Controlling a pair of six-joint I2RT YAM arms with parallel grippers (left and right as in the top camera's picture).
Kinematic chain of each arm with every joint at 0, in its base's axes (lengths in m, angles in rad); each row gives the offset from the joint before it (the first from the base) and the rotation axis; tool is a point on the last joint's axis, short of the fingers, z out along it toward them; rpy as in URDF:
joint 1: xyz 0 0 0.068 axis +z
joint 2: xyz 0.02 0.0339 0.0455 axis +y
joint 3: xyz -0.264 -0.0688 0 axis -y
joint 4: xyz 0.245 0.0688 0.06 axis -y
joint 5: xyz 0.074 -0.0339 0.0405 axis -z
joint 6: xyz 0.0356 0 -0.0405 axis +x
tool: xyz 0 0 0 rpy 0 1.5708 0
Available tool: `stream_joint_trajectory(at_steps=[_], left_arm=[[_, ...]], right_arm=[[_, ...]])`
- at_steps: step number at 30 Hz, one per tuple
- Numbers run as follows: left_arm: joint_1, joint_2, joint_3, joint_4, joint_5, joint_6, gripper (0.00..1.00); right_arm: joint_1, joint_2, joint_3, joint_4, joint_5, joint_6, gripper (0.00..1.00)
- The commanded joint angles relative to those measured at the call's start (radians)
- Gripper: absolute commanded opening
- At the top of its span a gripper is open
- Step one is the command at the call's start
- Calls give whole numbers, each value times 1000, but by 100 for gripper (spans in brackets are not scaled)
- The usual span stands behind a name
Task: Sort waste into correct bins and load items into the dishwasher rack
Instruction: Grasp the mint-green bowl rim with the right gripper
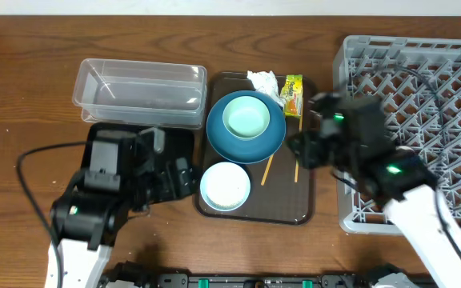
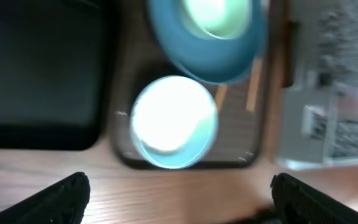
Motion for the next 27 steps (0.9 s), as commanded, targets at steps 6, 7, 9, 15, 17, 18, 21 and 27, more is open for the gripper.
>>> stream_joint_trajectory(at_steps=[6,7,9,15,17,18,21,27], left_arm=[[-2,-53,15,-67,-141,10,95],[-2,-53,15,-71,-141,10,95],[-2,-51,15,-72,-141,10,95],[-2,-51,15,-72,-140,10,95],[-2,-51,15,-72,-141,10,95],[-2,-51,15,-72,-141,10,95],[-2,-51,15,-72,-141,10,95],[-2,-51,15,-72,-141,10,95]], right_arm=[[56,374,50,282,199,101,46],[56,421,71,292,199,101,46],[56,504,119,293,198,100,46],[60,663,228,274,158,101,38],[60,683,232,276,158,116,29],[59,686,232,274,158,127,21],[59,686,232,255,157,145,9],[63,685,232,212,158,168,25]])
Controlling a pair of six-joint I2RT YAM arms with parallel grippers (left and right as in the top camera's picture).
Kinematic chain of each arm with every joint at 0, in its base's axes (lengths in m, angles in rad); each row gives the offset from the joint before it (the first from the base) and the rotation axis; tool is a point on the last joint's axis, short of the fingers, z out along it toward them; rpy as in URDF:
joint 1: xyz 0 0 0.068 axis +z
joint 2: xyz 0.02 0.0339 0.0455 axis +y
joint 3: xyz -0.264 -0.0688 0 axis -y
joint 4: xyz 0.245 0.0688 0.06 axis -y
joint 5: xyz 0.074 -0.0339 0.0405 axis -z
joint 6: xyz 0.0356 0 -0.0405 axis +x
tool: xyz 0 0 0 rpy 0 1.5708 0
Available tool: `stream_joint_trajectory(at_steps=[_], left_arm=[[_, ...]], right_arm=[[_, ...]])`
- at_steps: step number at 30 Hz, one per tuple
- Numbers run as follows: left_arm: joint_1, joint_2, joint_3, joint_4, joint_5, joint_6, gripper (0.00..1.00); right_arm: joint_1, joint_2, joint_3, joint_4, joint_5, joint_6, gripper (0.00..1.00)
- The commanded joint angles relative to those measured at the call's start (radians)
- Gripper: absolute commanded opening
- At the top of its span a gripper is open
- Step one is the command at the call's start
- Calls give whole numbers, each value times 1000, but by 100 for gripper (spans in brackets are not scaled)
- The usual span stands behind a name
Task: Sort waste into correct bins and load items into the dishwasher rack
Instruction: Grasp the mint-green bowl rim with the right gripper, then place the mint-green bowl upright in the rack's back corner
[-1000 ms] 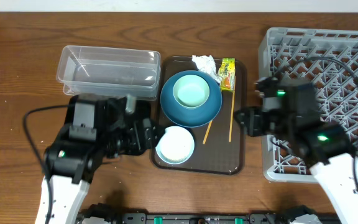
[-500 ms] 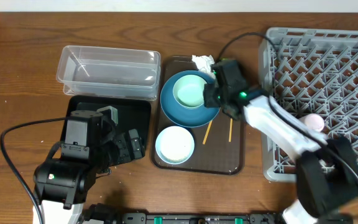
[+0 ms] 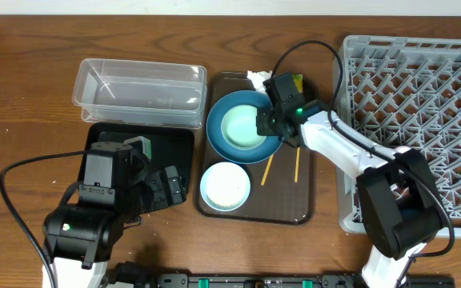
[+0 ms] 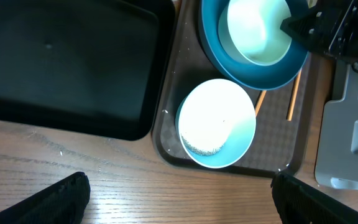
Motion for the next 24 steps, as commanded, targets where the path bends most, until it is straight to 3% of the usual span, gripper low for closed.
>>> stream_joint_trajectory(at_steps=[1,3,7,9,14,19,22,24], left_arm=[[-2,0,14,-3,-13,10,96],[-2,0,14,-3,-13,10,95],[-2,0,14,-3,-13,10,95],[-2,0,14,-3,-13,10,96],[-2,0,14,-3,-13,10,96],[-2,0,14,-3,-13,10,96],[-2,0,14,-3,-13,10,96],[-2,0,14,-3,-13,10,96]], right_arm=[[12,6,22,-11,3,39,29],[14,11,19,-8,5,57,16],[16,35,11,-2,22,123,10],[16,49,11,9,23,127,1],[12,20,18,11,26,121,1],[-10,-126,19,-28,44,48,1],[-26,-250,19,-105,174,13,1],[-35,-338,19,-188,359,14,1]])
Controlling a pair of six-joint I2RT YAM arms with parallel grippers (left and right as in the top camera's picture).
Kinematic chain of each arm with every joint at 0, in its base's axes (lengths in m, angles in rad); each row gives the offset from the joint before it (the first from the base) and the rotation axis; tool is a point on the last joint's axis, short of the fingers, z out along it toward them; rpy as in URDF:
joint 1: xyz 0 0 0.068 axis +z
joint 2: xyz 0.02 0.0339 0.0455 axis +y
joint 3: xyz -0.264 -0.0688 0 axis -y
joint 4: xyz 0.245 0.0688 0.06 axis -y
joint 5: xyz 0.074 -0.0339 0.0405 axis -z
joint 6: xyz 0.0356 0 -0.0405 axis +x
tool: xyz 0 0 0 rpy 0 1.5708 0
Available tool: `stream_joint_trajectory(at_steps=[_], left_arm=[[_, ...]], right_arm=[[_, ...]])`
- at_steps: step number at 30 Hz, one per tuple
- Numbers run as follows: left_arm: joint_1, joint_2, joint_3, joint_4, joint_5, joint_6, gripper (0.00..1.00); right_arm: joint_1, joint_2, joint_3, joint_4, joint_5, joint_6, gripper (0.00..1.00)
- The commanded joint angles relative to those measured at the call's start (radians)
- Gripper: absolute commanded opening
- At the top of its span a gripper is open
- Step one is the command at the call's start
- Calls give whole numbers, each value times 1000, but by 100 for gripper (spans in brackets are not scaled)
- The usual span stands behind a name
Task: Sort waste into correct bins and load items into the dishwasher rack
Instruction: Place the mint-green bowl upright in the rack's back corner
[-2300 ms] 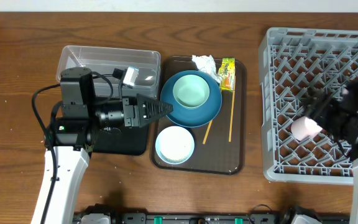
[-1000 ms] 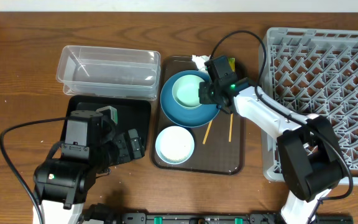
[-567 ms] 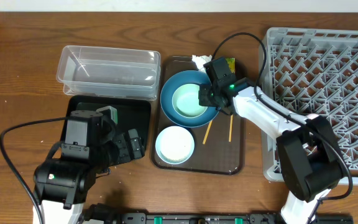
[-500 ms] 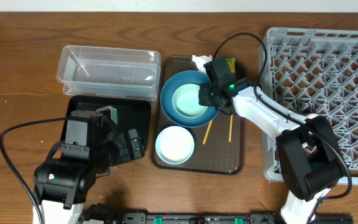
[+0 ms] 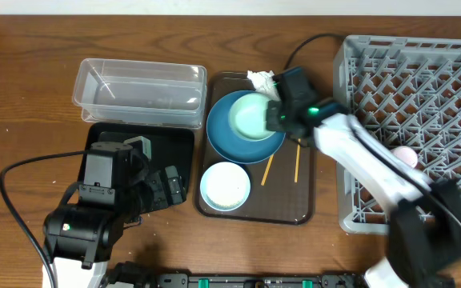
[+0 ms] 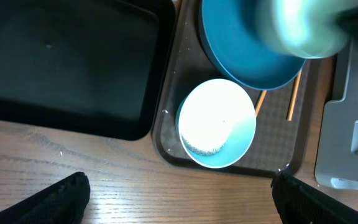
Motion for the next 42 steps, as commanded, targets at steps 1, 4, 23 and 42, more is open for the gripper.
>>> stream_joint_trajectory(at_steps=[1,4,23,42], left_arm=[[-2,-1,14,-3,-13,10,96],[-2,-1,14,-3,-13,10,96],[-2,-1,14,-3,-13,10,96],[-2,-1,14,-3,-13,10,96]], right_arm=[[-23,-183,15,-85,337,-34,1],[-39,-279,14,-214,681,13,1],[-599,-180,-1,-146,1187,-135,1],[-614,75,-2,377,1309,-719,1]])
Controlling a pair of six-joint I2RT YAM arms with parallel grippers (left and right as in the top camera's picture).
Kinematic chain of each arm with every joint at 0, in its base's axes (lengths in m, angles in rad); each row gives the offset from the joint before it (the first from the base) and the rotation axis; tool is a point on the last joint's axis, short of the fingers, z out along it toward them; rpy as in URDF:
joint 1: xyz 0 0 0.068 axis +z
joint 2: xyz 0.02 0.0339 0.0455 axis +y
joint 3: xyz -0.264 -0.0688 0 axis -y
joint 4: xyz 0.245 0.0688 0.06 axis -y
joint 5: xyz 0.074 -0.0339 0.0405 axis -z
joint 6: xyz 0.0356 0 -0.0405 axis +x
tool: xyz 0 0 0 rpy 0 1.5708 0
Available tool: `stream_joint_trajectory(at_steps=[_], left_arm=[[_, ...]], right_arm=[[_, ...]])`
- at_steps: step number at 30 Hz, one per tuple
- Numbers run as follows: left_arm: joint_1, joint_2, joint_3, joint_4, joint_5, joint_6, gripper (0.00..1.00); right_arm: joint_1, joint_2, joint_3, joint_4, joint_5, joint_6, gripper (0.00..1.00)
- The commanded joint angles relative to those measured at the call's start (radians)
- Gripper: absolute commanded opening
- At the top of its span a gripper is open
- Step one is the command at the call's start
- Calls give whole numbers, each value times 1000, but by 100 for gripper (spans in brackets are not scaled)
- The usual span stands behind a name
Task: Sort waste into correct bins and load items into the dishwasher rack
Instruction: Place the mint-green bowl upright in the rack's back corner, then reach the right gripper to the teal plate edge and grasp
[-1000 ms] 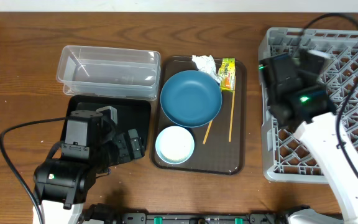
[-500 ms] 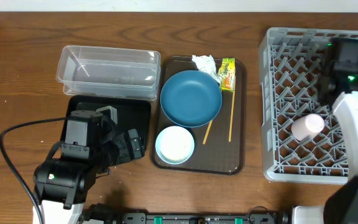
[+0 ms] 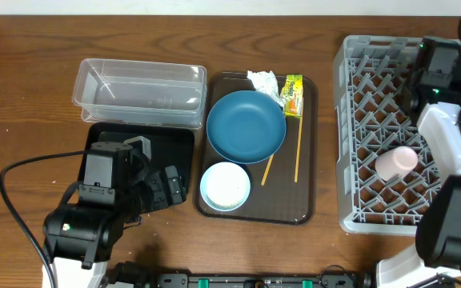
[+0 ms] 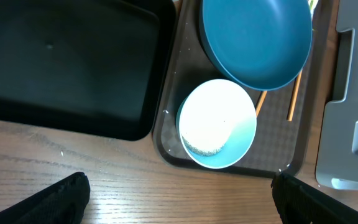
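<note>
A blue plate [image 3: 246,126] [image 4: 253,37] lies bare on the brown tray [image 3: 304,210], with a white bowl [image 3: 226,186] [image 4: 216,124] just in front of it. Two chopsticks [image 3: 297,152] lie to the right of the plate. A crumpled tissue [image 3: 262,80] and a yellow-green packet [image 3: 294,94] sit at the tray's far end. My left gripper [image 4: 180,202] hangs open over the table's front edge, holding nothing. My right arm [image 3: 441,64] is over the far right of the grey dish rack [image 3: 358,120]; its fingers are hidden. No pale green cup shows.
A clear bin [image 3: 138,92] stands at the back left, a black bin [image 3: 110,132] [image 4: 61,62] in front of it, partly under my left arm. A pink cup [image 3: 396,162] lies in the rack. The rack's left wall [image 4: 353,93] borders the tray.
My right arm was over the blue plate with the pale green cup; now it is over the rack's far right corner. The plate is bare and the cup is out of sight. Left arm unmoved.
At first the pale green cup sat on the blue plate, with my right arm at the rack's left edge. Then my right gripper was at the cup. Then the cup was lifted off the plate. Now the arm is over the rack.
</note>
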Motion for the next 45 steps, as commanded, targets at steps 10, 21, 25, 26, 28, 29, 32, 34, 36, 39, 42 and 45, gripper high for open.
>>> stream_joint_trajectory(at_steps=[10,21,25,26,28,29,32,34,36,39,42,45], left_arm=[[-2,0,14,-3,-10,10,96],[-2,0,14,-3,-10,10,96],[-2,0,14,-3,-10,10,96],[-2,0,14,-3,-10,10,96],[-2,0,14,-3,-10,10,96],[-2,0,14,-3,-10,10,96],[-2,0,14,-3,-10,10,96],[-2,0,14,-3,-10,10,96],[-2,0,14,-3,-10,10,96],[-2,0,14,-3,-10,10,96],[-2,0,14,-3,-10,10,96],[-2,0,14,-3,-10,10,96]], right_arm=[[100,149,3,27,67,-215,1],[249,165,3,38,-51,-399,7],[288,165,3,36,-69,-417,6],[292,165,3,34,-69,-417,6],[294,165,3,23,-68,-416,3],[294,165,3,13,-68,-416,2],[294,165,3,0,-67,-416,3],[299,163,3,5,-51,-416,18],[312,160,3,14,-50,-416,49],[335,154,3,20,-53,-416,69],[362,150,3,39,-53,-416,79],[399,137,6,45,-69,-416,83]])
